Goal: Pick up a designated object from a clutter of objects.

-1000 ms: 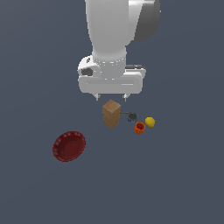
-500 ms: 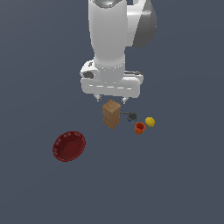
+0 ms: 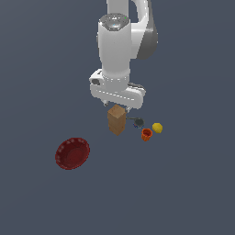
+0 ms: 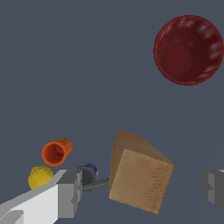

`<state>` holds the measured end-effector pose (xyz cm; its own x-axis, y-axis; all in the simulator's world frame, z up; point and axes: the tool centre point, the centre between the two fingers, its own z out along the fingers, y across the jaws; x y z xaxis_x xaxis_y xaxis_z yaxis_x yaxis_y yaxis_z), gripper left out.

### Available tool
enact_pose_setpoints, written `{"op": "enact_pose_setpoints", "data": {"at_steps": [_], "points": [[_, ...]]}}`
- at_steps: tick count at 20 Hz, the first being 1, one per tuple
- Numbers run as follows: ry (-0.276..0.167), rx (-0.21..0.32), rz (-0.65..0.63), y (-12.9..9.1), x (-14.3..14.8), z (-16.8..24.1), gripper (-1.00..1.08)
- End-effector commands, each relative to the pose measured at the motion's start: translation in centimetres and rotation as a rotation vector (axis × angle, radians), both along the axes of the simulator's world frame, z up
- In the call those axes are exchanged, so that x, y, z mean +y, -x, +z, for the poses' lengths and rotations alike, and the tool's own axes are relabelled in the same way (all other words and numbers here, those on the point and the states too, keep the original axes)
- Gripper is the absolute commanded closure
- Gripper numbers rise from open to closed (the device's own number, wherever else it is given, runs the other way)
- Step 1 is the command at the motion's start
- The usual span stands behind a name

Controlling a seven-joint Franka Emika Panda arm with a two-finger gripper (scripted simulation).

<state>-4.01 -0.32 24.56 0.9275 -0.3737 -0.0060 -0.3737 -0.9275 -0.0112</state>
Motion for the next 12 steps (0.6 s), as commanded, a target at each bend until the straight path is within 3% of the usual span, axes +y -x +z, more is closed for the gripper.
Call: {"op": "enact_pose_setpoints", "data": {"at_steps": [1,12], "points": [[0.003,0.000,-0.063,0.9,0.0,-1.1,-0.92],[0.011,0.001,-0.262,4.1,0.0,-4.5,-0.92]]}}
